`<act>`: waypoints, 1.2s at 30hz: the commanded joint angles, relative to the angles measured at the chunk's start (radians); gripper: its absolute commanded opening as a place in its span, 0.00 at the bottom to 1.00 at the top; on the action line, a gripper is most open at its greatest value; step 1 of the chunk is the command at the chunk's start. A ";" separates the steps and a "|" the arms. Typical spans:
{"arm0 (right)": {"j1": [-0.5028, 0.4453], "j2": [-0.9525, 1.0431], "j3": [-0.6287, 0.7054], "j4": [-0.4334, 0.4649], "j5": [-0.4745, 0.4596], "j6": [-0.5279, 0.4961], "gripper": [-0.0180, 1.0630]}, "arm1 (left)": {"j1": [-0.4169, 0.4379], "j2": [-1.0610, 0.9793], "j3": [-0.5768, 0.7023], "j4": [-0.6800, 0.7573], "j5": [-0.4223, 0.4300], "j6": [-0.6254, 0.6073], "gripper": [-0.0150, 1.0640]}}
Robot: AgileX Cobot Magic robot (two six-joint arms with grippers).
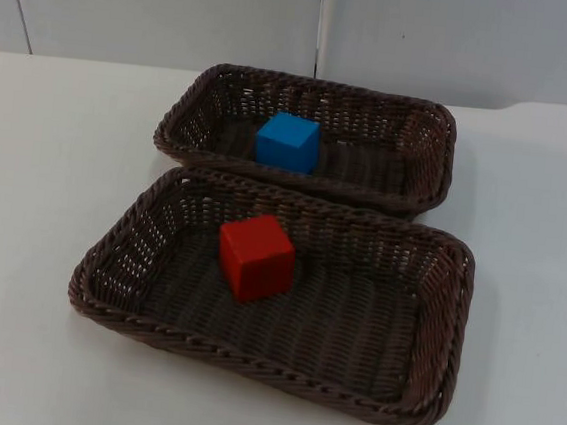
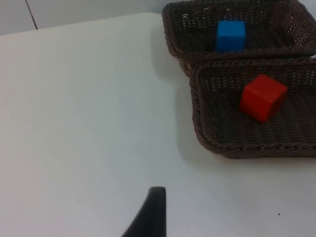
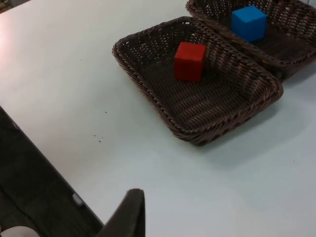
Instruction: Pick up one cube with the left hand and place it into the upper basket. Pick up one cube with the right hand and place it into the lower basket.
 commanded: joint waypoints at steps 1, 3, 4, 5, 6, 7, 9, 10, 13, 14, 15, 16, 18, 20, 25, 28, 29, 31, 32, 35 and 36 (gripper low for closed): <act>0.005 -0.004 0.007 0.003 -0.012 -0.012 0.99 | -0.006 -0.004 0.006 -0.001 0.003 -0.004 0.83; 0.005 -0.004 0.007 0.005 -0.012 -0.011 0.99 | -0.006 -0.004 0.006 -0.001 0.003 -0.004 0.83; 0.005 -0.004 0.007 0.005 -0.012 -0.011 0.99 | -0.006 -0.004 0.006 -0.001 0.003 -0.004 0.83; 0.005 -0.004 0.007 0.005 -0.012 -0.011 0.99 | -0.006 -0.004 0.006 -0.001 0.003 -0.004 0.83; 0.005 -0.004 0.007 0.005 -0.012 -0.011 0.99 | -0.006 -0.004 0.006 -0.001 0.003 -0.004 0.83; 0.005 -0.004 0.007 0.005 -0.012 -0.011 0.99 | -0.006 -0.004 0.006 -0.001 0.003 -0.004 0.83; 0.005 -0.004 0.007 0.005 -0.012 -0.011 0.99 | -0.006 -0.004 0.006 -0.001 0.003 -0.004 0.83; 0.005 -0.004 0.007 0.005 -0.012 -0.011 0.99 | -0.006 -0.004 0.006 -0.001 0.003 -0.004 0.83; 0.005 -0.004 0.007 0.005 -0.012 -0.011 0.99 | -0.006 -0.004 0.006 -0.001 0.003 -0.004 0.83; 0.005 -0.004 0.007 0.005 -0.012 -0.011 0.99 | -0.006 -0.004 0.006 -0.001 0.003 -0.004 0.83; 0.005 -0.004 0.007 0.005 -0.014 -0.011 0.99 | -0.006 -0.004 0.006 -0.001 0.003 -0.004 0.83; 0.005 -0.004 0.007 0.005 -0.014 -0.011 0.99 | -0.006 -0.004 0.006 -0.001 0.003 -0.004 0.83; 0.005 -0.004 0.007 0.005 -0.014 -0.011 0.99 | -0.006 -0.004 0.006 -0.001 0.003 -0.004 0.83; 0.005 -0.004 0.007 0.005 -0.014 -0.011 0.99 | -0.006 -0.004 0.006 -0.001 0.003 -0.004 0.83; 0.002 -0.004 0.007 0.005 -0.014 -0.011 0.99 | -0.006 -0.004 0.006 -0.001 0.003 -0.004 0.83; -0.021 -0.004 0.007 0.005 -0.014 -0.011 0.99 | -0.006 -0.004 0.006 -0.001 0.003 -0.004 0.83; -0.042 -0.004 0.007 0.005 -0.014 -0.011 0.99 | -0.006 -0.004 0.006 -0.001 0.003 -0.004 0.83; -0.091 -0.004 0.007 0.005 -0.014 -0.011 0.99 | -0.006 -0.004 0.006 -0.001 0.003 -0.004 0.83; -0.091 -0.004 0.007 0.005 -0.014 -0.011 0.99 | -0.006 -0.004 0.006 -0.001 0.003 -0.004 0.83; -0.188 -0.004 0.007 0.005 -0.014 -0.011 0.99 | -0.006 -0.004 0.006 -0.001 0.003 -0.004 0.83; -0.216 -0.004 0.007 0.005 -0.014 -0.011 0.99 | -0.006 -0.004 0.006 -0.001 0.003 -0.004 0.83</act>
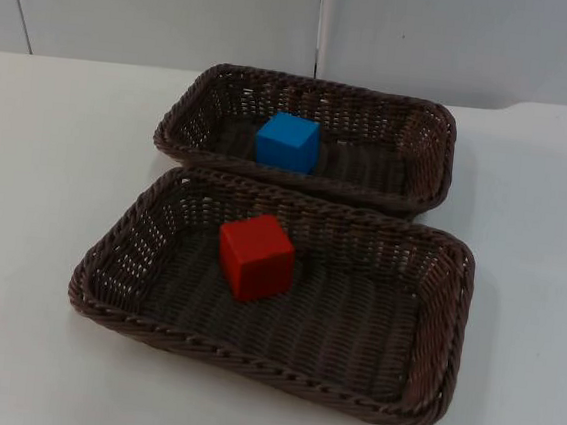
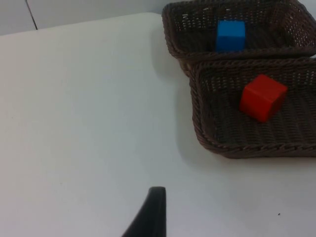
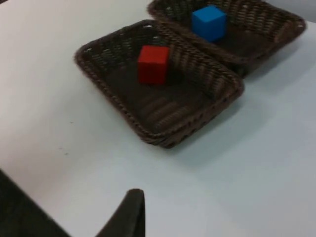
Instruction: Pick up one cube with the left hand and place it into the upper basket. Pick up one cube with the right hand and place it into the lower basket.
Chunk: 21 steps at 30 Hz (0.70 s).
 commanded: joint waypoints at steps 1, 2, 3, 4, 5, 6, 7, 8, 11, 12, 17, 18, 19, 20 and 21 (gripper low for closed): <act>-0.058 -0.004 0.007 0.003 -0.012 -0.002 0.99 | -0.006 -0.004 0.006 -0.001 0.003 -0.004 0.83; -0.084 -0.004 0.007 0.003 -0.012 -0.002 0.99 | -0.006 -0.004 0.006 -0.001 0.003 -0.004 0.83; -0.103 -0.004 0.007 0.003 -0.012 -0.002 0.99 | -0.006 -0.004 0.006 -0.001 0.003 -0.004 0.83; -0.126 -0.004 0.007 0.003 -0.012 -0.002 0.99 | -0.006 -0.004 0.006 -0.001 0.003 -0.004 0.83; -0.150 -0.004 0.007 0.003 -0.012 -0.002 0.99 | -0.006 -0.004 0.006 -0.001 0.003 -0.004 0.83; -0.150 -0.004 0.007 0.003 -0.012 -0.002 0.99 | -0.006 -0.004 0.006 -0.001 0.003 -0.004 0.83; -0.172 -0.004 0.007 0.003 -0.012 -0.002 0.99 | -0.006 -0.004 0.006 -0.001 0.003 -0.004 0.83; -0.191 -0.004 0.007 0.003 -0.012 -0.002 0.99 | -0.006 -0.004 0.006 -0.001 0.003 -0.004 0.83; -0.249 -0.004 0.007 0.003 -0.012 -0.002 0.99 | -0.006 -0.004 0.006 -0.001 0.003 -0.004 0.83; -0.249 -0.004 0.007 0.003 -0.012 -0.002 0.99 | -0.006 -0.004 0.006 -0.001 0.003 -0.004 0.83; -0.318 -0.004 0.007 0.003 -0.012 -0.002 0.99 | -0.006 -0.004 0.006 -0.001 0.003 -0.004 0.83; -0.331 -0.004 0.007 0.003 -0.012 -0.002 0.99 | -0.006 -0.004 0.006 -0.001 0.003 -0.004 0.83; -0.345 -0.004 0.007 0.003 -0.012 -0.002 0.99 | -0.006 -0.004 0.006 -0.001 0.003 -0.004 0.83; -0.357 -0.004 0.007 0.003 -0.012 -0.002 0.99 | -0.006 -0.004 0.006 -0.001 0.003 -0.004 0.83; -0.371 -0.004 0.007 0.003 -0.012 -0.002 0.99 | -0.006 -0.004 0.006 -0.001 0.003 -0.004 0.83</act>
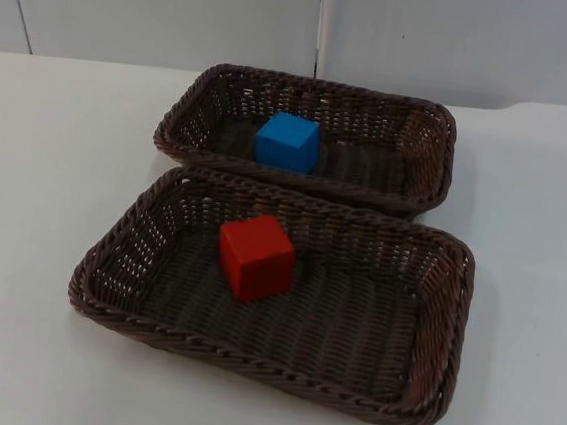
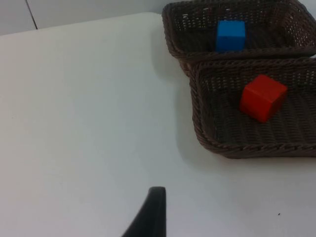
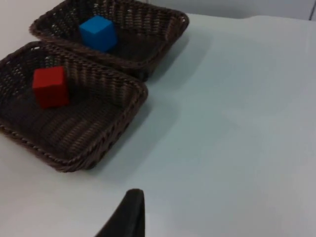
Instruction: Pick up one cube with the left hand and place it into the upper basket. Pick up one cube with the right hand and place it into the lower basket.
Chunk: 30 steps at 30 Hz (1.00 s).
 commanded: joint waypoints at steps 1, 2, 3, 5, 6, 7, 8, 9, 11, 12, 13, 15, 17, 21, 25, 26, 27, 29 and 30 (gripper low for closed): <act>-0.029 -0.004 0.007 0.003 -0.010 0.001 0.99 | -0.006 -0.004 0.006 -0.001 0.003 -0.004 0.83; -0.043 -0.004 0.007 0.003 -0.010 0.001 0.99 | -0.006 -0.004 0.006 -0.001 0.003 -0.004 0.83; -0.054 -0.004 0.007 0.003 -0.010 0.001 0.99 | -0.006 -0.004 0.006 -0.001 0.003 -0.004 0.83; -0.078 -0.004 0.007 0.003 -0.010 0.001 0.99 | -0.006 -0.004 0.006 -0.001 0.003 -0.004 0.83; -0.078 -0.004 0.007 0.003 -0.010 0.001 0.99 | -0.006 -0.004 0.006 -0.001 0.003 -0.004 0.83; -0.089 -0.004 0.007 0.003 -0.010 0.001 0.99 | -0.006 -0.004 0.006 -0.001 0.003 -0.004 0.83; -0.098 -0.004 0.007 0.003 -0.010 0.001 0.99 | -0.006 -0.004 0.006 -0.001 0.003 -0.004 0.83; -0.106 -0.004 0.007 0.003 -0.010 0.001 0.99 | -0.006 -0.004 0.006 -0.001 0.003 -0.004 0.83; -0.123 -0.004 0.007 0.003 -0.010 0.001 0.99 | -0.006 -0.004 0.006 -0.001 0.003 -0.004 0.83; -0.123 -0.004 0.007 0.003 -0.010 0.001 0.99 | -0.006 -0.004 0.006 -0.001 0.003 -0.004 0.83; -0.128 -0.004 0.007 0.003 -0.010 0.001 0.99 | -0.006 -0.004 0.006 -0.001 0.003 -0.004 0.83; -0.136 -0.004 0.007 0.003 -0.010 0.001 0.99 | -0.006 -0.004 0.006 -0.001 0.003 -0.004 0.83; -0.136 -0.004 0.007 0.003 -0.010 0.001 0.99 | -0.006 -0.004 0.006 -0.001 0.003 -0.004 0.83; -0.136 -0.004 0.007 0.003 -0.010 0.001 0.99 | -0.006 -0.004 0.006 -0.001 0.003 -0.004 0.83; -0.137 -0.004 0.007 0.003 -0.010 0.001 0.99 | -0.006 -0.004 0.006 -0.001 0.003 -0.004 0.83; -0.137 -0.004 0.007 0.003 -0.010 0.001 0.99 | -0.006 -0.004 0.006 -0.001 0.003 -0.004 0.83; -0.137 -0.004 0.007 0.003 -0.010 0.001 0.99 | -0.006 -0.004 0.006 -0.001 0.003 -0.004 0.83; -0.154 -0.004 0.007 0.003 -0.010 0.001 0.99 | -0.006 -0.004 0.006 -0.001 0.003 -0.004 0.83; -0.168 -0.004 0.007 0.003 -0.010 0.001 0.99 | -0.006 -0.004 0.006 -0.001 0.003 -0.004 0.83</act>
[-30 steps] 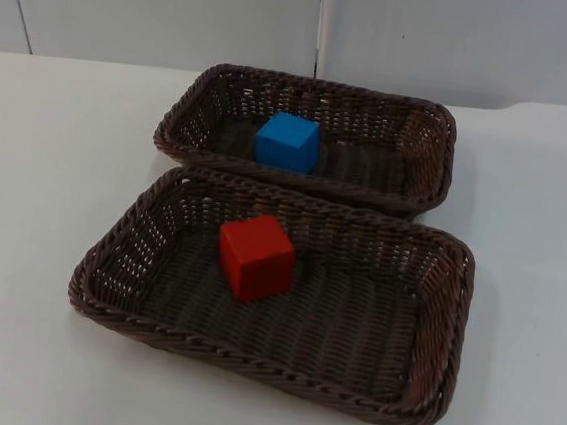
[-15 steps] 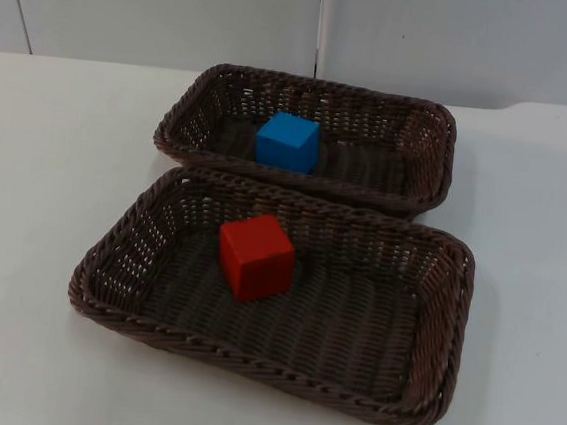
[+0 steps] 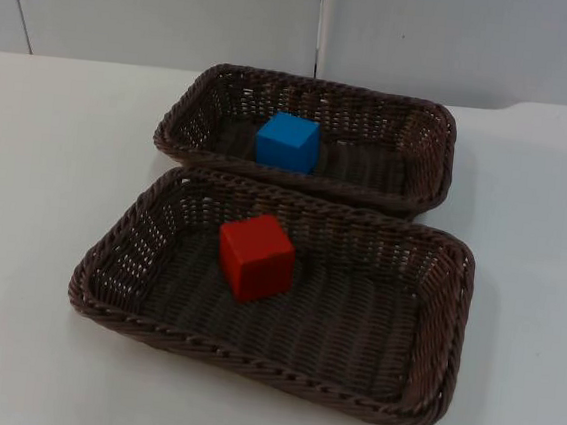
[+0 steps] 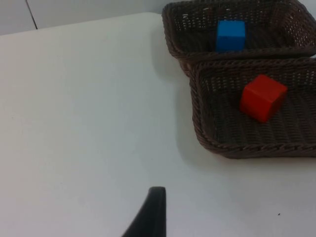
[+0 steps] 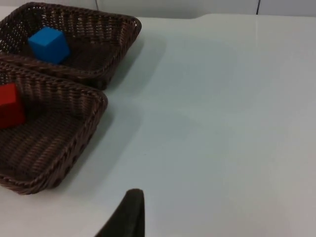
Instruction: Pick up one cube with the left hand and place it into the upper basket. Pick up one cube with the right hand and place it into the lower basket.
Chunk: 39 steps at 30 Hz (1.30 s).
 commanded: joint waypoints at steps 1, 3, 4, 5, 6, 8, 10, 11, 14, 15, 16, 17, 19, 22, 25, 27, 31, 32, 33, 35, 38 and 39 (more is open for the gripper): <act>-0.034 -0.004 0.007 0.003 -0.007 0.001 0.99 | -0.006 -0.004 0.006 -0.001 0.003 -0.004 0.83; -0.051 -0.004 0.007 0.003 -0.007 0.001 0.99 | -0.006 -0.004 0.006 -0.001 0.003 -0.004 0.83; -0.072 -0.004 0.007 0.003 -0.007 0.001 0.99 | -0.006 -0.004 0.006 -0.001 0.003 -0.004 0.83; -0.094 -0.004 0.007 0.003 -0.007 0.001 0.99 | -0.006 -0.004 0.006 -0.001 0.003 -0.004 0.83; -0.115 -0.004 0.007 0.003 -0.007 0.001 0.99 | -0.006 -0.004 0.006 -0.001 0.003 -0.004 0.83; -0.129 -0.004 0.007 0.003 -0.007 0.001 0.99 | -0.006 -0.004 0.006 -0.001 0.003 -0.004 0.83; -0.151 -0.004 0.007 0.003 -0.007 0.001 0.99 | -0.006 -0.004 0.006 -0.001 0.003 -0.004 0.83; -0.156 -0.004 0.007 0.003 -0.007 0.001 0.99 | -0.006 -0.004 0.006 -0.001 0.003 -0.004 0.83; -0.156 -0.004 0.007 0.003 -0.007 0.001 0.99 | -0.006 -0.004 0.006 -0.001 0.003 -0.004 0.83; -0.156 -0.004 0.007 0.003 -0.007 0.001 0.99 | -0.006 -0.004 0.006 -0.001 0.003 -0.004 0.83; -0.156 -0.004 0.007 0.003 -0.007 0.001 0.99 | -0.006 -0.004 0.006 -0.001 0.003 -0.004 0.83; -0.156 -0.004 0.007 0.003 -0.007 0.001 0.99 | -0.006 -0.004 0.006 -0.001 0.003 -0.004 0.83; -0.156 -0.004 0.007 0.003 -0.007 0.001 0.99 | -0.006 -0.004 0.006 -0.001 0.003 -0.004 0.83; -0.156 -0.004 0.007 0.003 -0.007 0.001 0.99 | -0.006 -0.004 0.006 -0.001 0.003 -0.004 0.83; -0.156 -0.004 0.007 0.003 -0.007 0.001 0.99 | -0.006 -0.004 0.006 -0.001 0.003 -0.004 0.83; -0.156 -0.004 0.007 0.003 -0.007 0.001 0.99 | -0.006 -0.004 0.006 -0.001 0.003 -0.004 0.83; -0.156 -0.004 0.007 0.003 -0.007 0.001 0.99 | -0.006 -0.004 0.006 -0.001 0.003 -0.004 0.83; -0.156 -0.004 0.007 0.003 -0.007 0.001 0.99 | -0.006 -0.004 0.006 -0.001 0.003 -0.004 0.83; -0.156 -0.004 0.007 0.003 -0.007 0.001 0.99 | -0.006 -0.004 0.006 -0.001 0.003 -0.004 0.83; -0.156 -0.004 0.007 0.003 -0.007 0.001 0.99 | -0.006 -0.004 0.006 -0.001 0.003 -0.004 0.83; -0.156 -0.004 0.007 0.003 -0.007 0.001 0.99 | -0.006 -0.004 0.006 -0.001 0.003 -0.004 0.83; -0.156 -0.004 0.007 0.003 -0.007 0.001 0.99 | -0.006 -0.004 0.006 -0.001 0.003 -0.004 0.83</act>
